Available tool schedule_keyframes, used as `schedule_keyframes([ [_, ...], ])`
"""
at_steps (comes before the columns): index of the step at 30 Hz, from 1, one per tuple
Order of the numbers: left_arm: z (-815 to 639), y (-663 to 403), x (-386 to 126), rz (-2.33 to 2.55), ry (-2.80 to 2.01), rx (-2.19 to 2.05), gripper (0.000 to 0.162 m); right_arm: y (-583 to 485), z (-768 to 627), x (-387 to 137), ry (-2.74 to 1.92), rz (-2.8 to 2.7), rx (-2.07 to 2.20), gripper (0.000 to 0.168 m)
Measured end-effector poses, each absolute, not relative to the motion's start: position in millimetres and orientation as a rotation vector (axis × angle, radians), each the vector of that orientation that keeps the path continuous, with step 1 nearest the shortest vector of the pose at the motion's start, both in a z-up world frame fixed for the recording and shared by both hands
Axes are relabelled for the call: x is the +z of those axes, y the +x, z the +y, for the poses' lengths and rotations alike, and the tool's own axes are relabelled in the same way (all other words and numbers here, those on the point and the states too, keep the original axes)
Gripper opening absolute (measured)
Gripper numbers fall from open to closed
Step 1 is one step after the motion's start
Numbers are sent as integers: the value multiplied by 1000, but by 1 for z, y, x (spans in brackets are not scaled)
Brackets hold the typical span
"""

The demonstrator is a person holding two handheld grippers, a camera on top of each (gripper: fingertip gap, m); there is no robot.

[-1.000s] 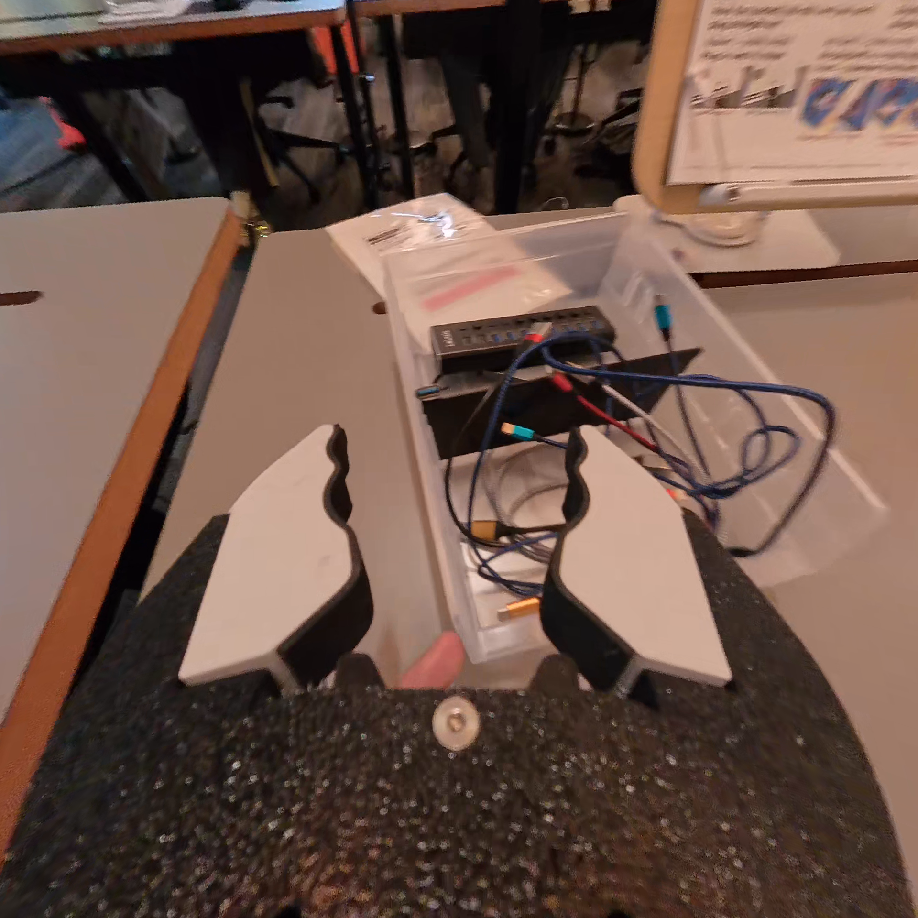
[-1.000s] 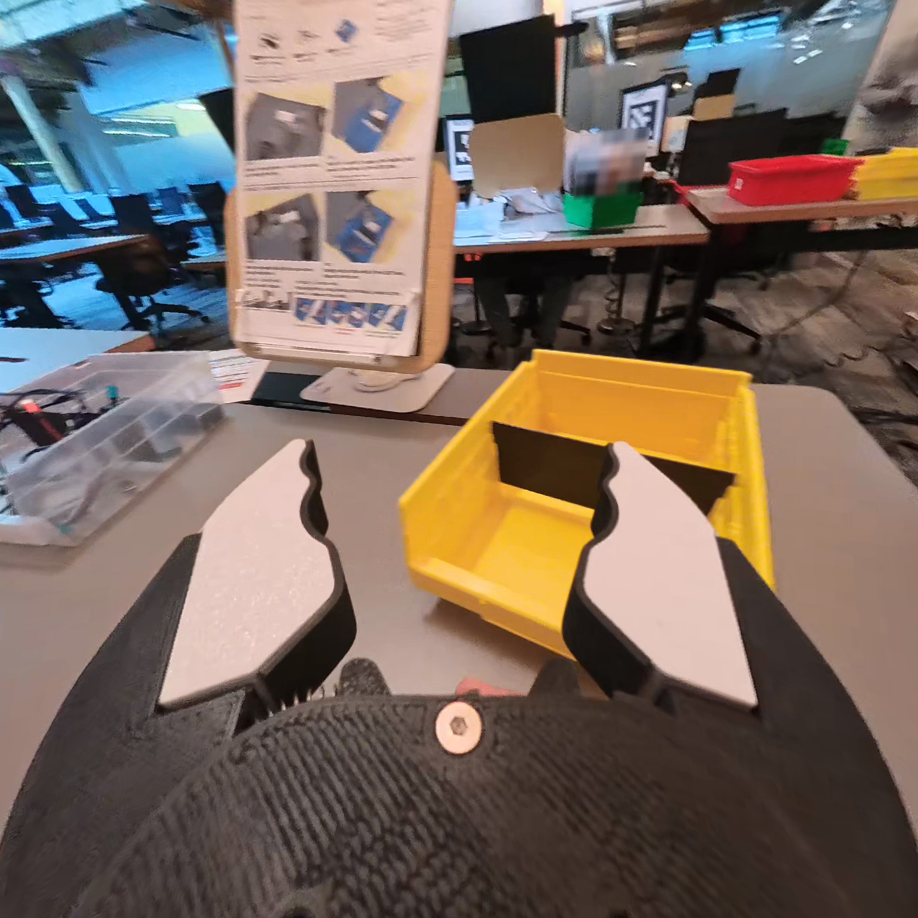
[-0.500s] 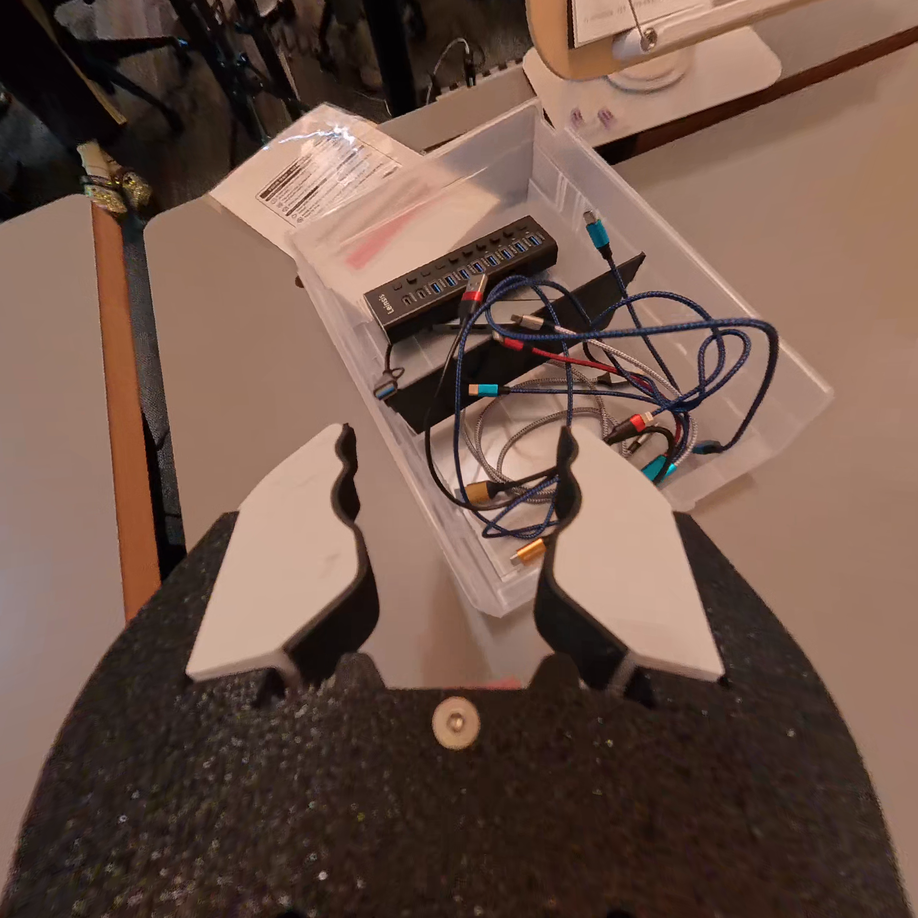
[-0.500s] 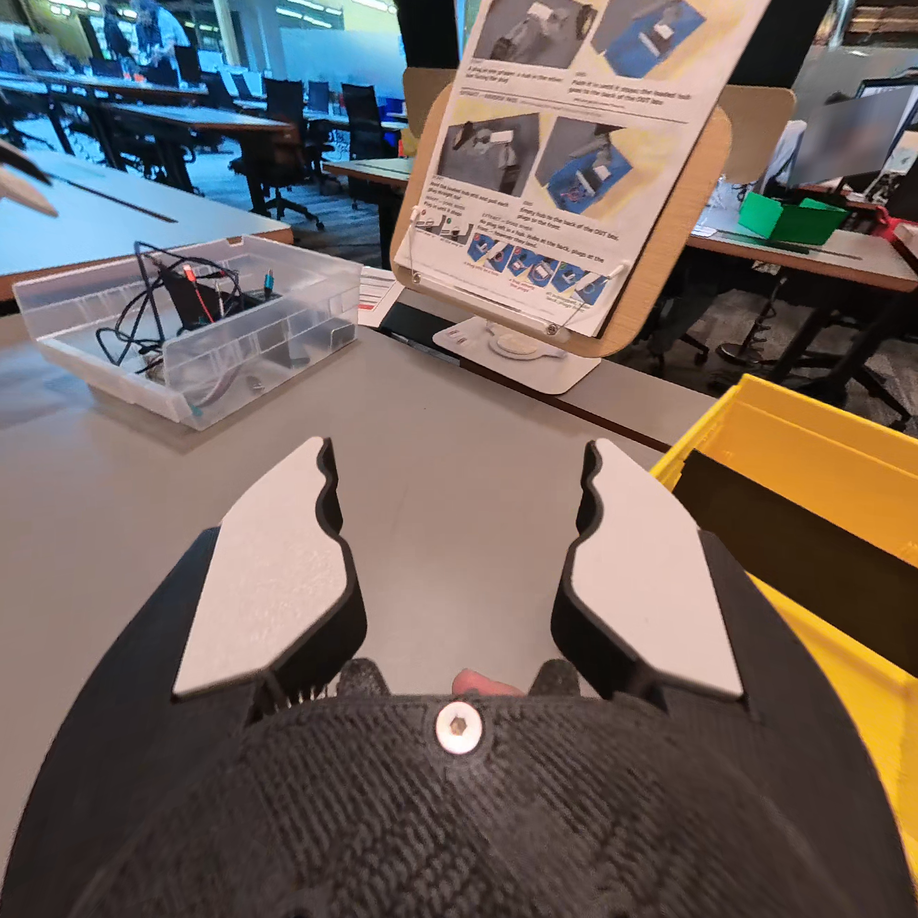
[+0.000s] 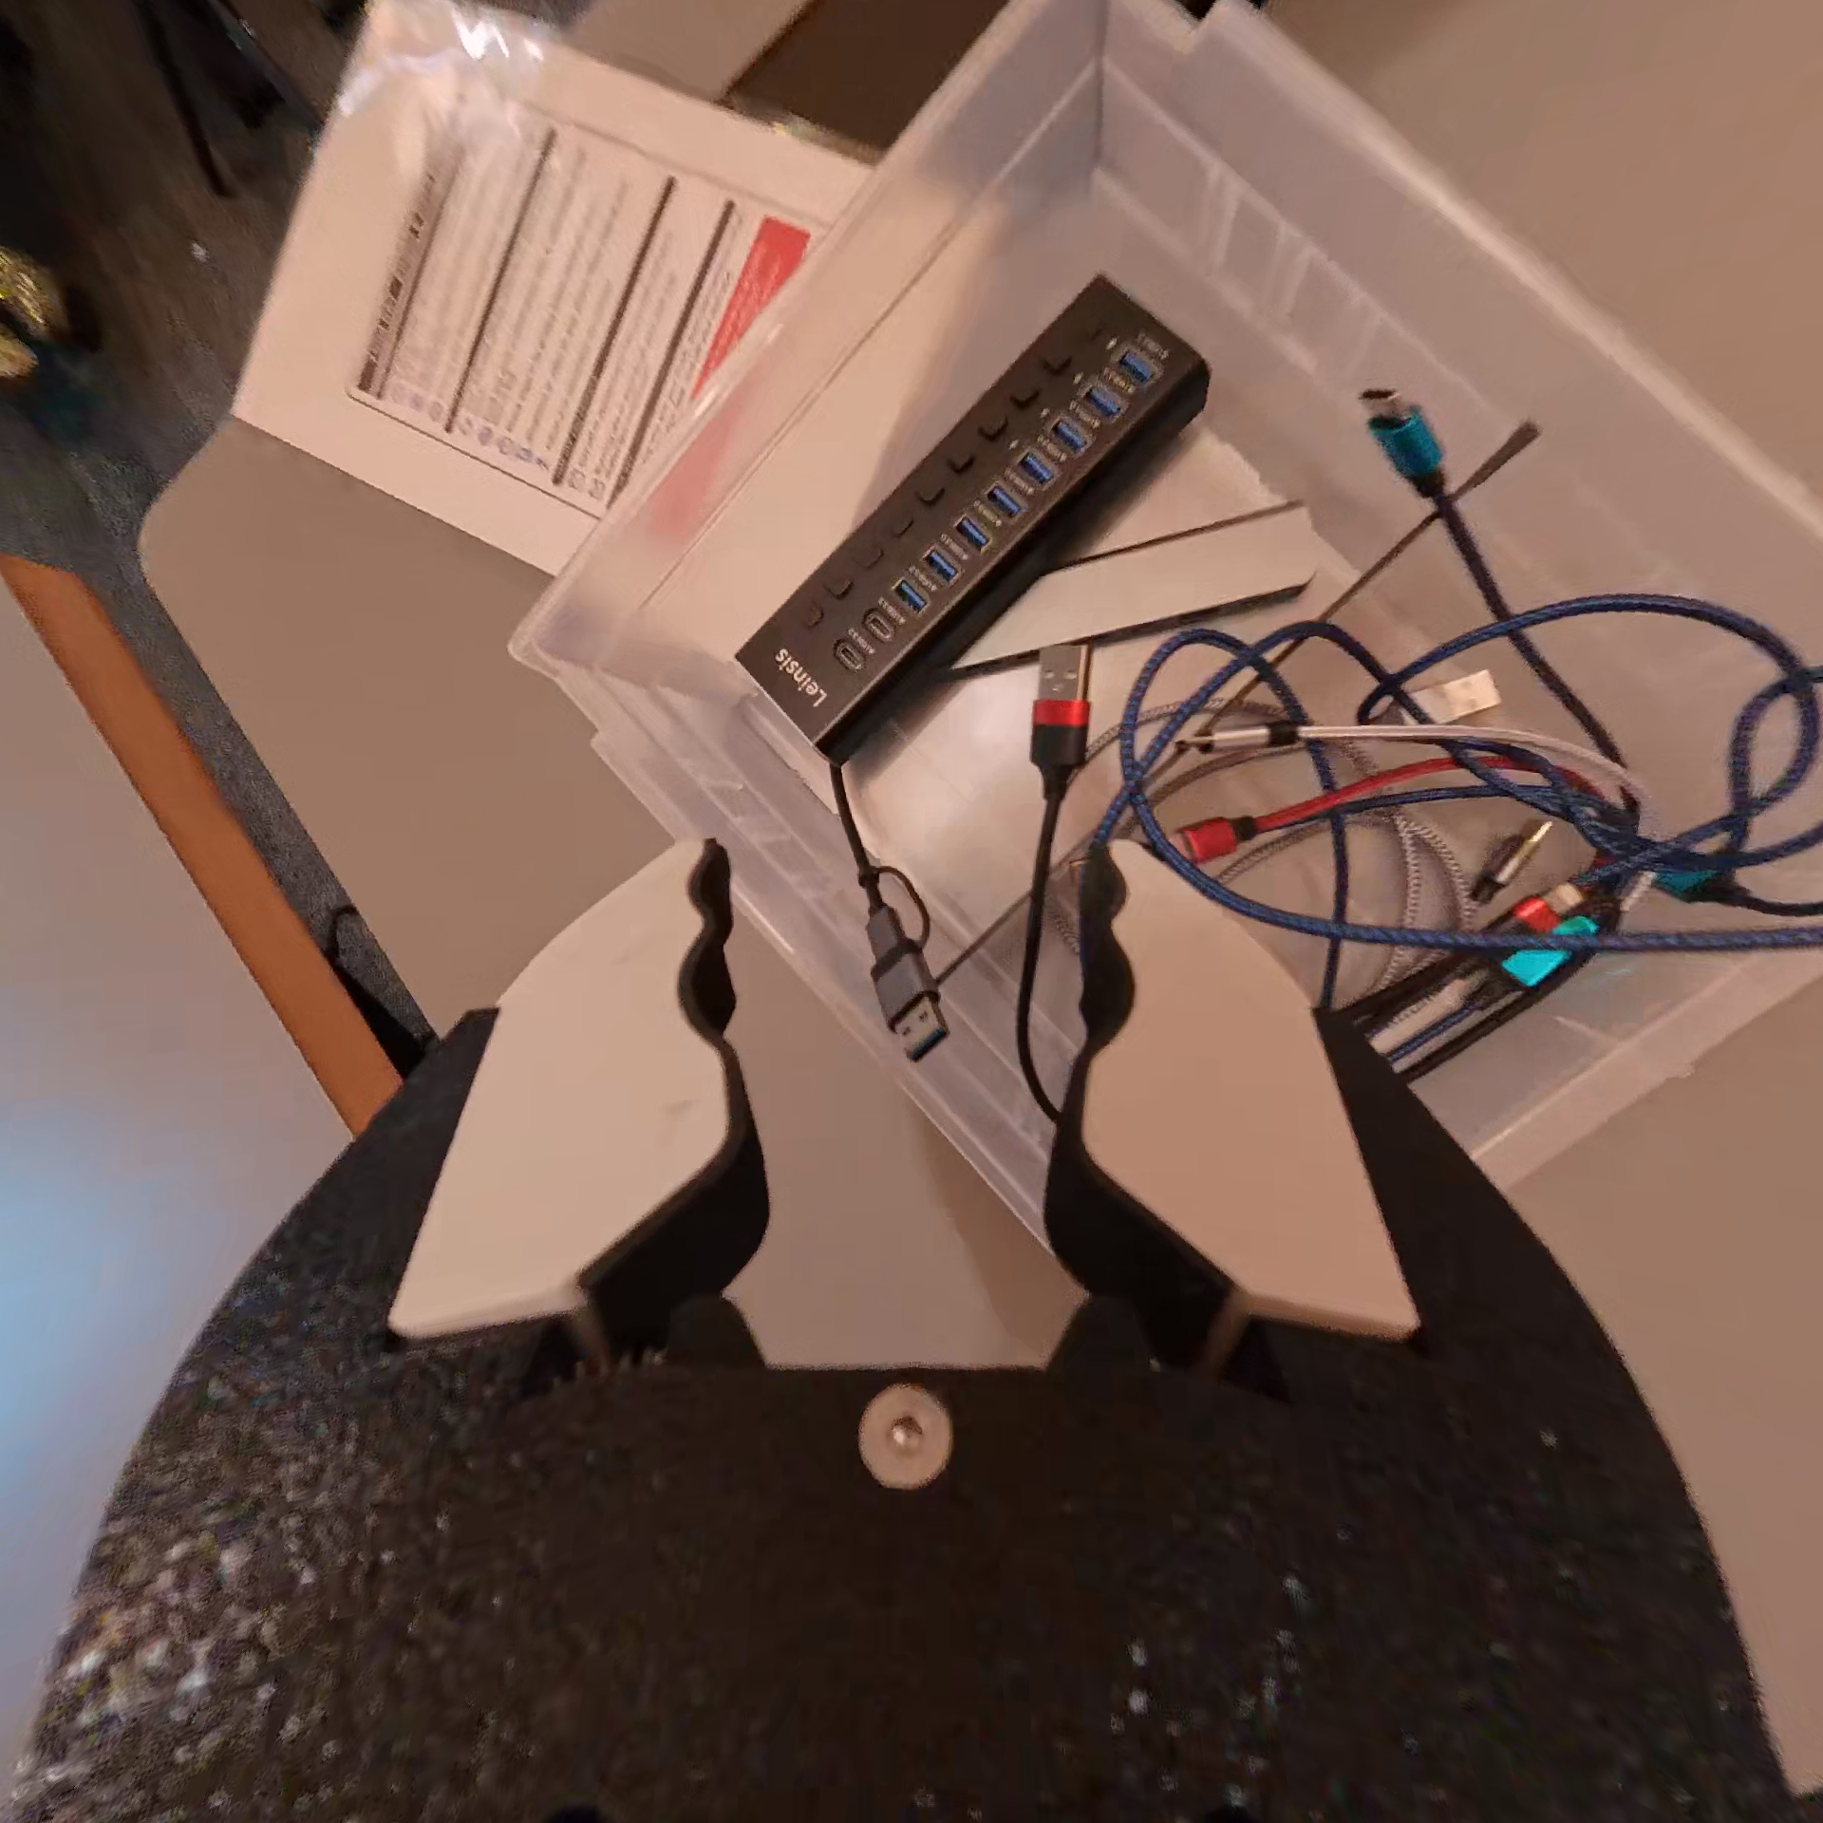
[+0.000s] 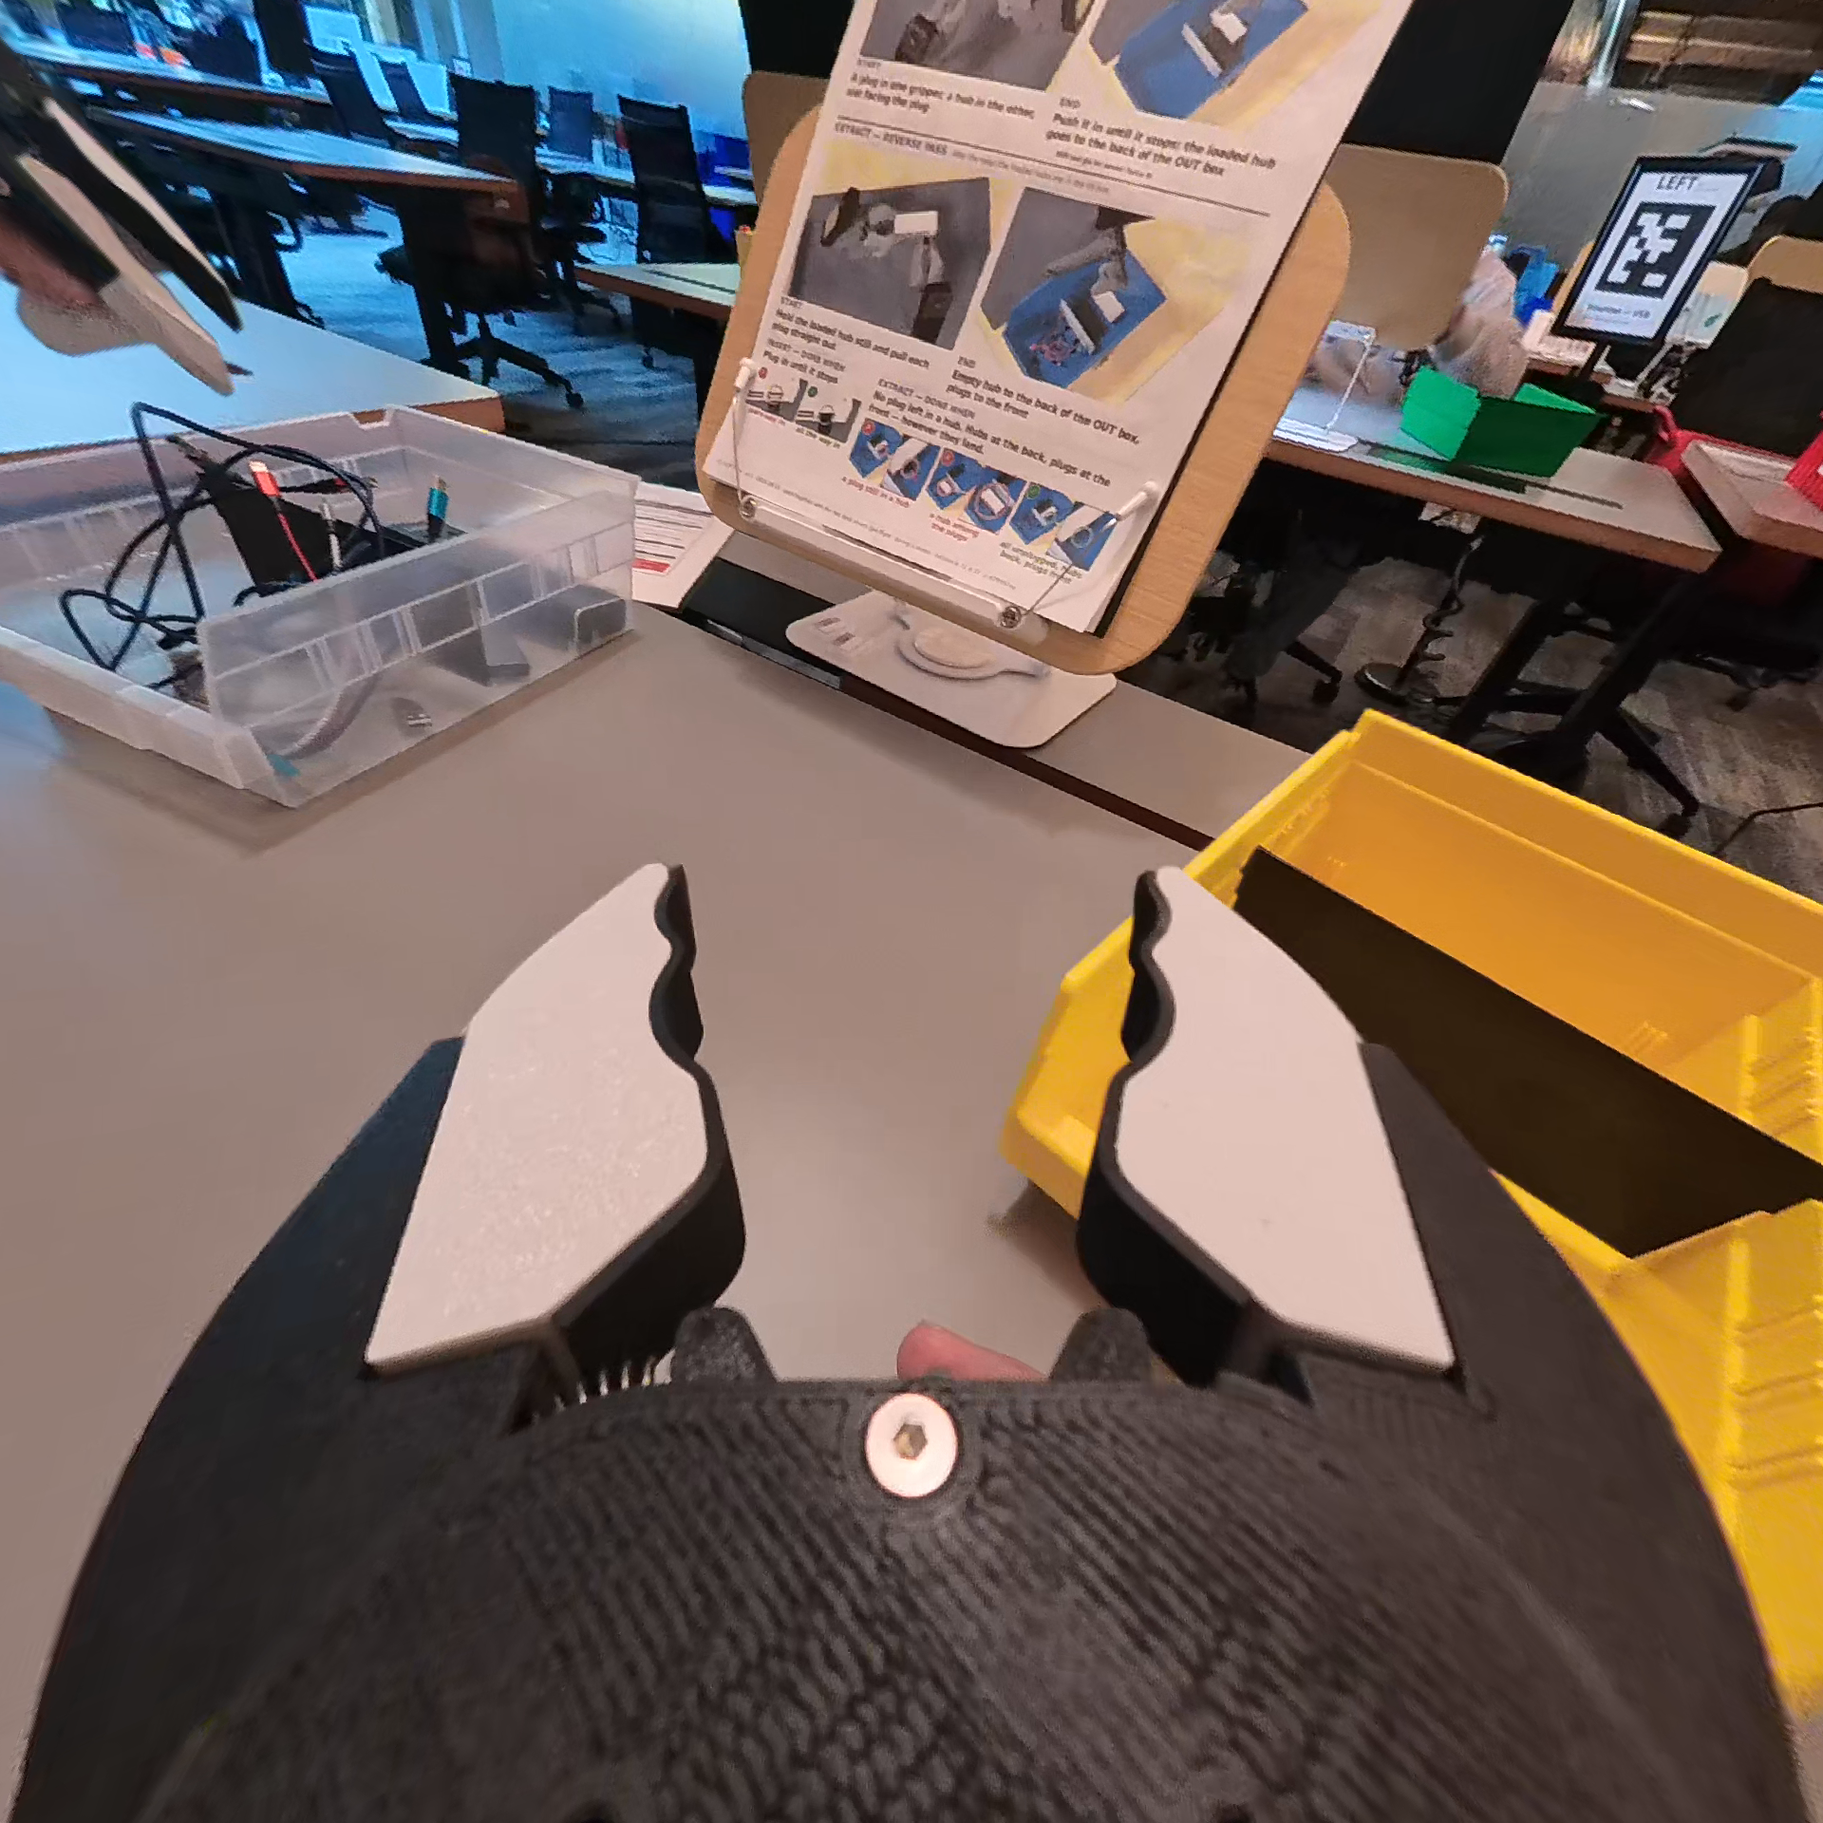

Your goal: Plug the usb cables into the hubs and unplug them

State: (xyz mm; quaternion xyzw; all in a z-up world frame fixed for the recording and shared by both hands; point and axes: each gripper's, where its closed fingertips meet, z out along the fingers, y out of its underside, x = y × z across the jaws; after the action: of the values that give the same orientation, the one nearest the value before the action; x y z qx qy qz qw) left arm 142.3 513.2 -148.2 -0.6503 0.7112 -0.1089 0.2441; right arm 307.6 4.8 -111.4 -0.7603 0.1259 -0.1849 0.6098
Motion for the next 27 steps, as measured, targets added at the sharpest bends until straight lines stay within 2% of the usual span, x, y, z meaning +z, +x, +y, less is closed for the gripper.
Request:
schedule_keyframes([
  [11,526,155,-201,2196,-2227,25,61,322,2,-134,-1829,300,-412,85],
  [16,529,144,-226,2300,-2346,307,52,327,3,-143,-1848,315,-393,85],
  [18,529,139,-233,2332,-2369,420,37,327,4,-147,-1856,316,-375,85],
  [21,532,135,-237,2329,-2386,592,32,328,4,-153,-1880,314,-383,85],
  [24,537,131,-242,2325,-2345,774,21,330,3,-156,-1902,311,-402,85],
  [27,540,128,-244,2322,-2241,951,19,330,1,-154,-1904,307,-420,85],
])
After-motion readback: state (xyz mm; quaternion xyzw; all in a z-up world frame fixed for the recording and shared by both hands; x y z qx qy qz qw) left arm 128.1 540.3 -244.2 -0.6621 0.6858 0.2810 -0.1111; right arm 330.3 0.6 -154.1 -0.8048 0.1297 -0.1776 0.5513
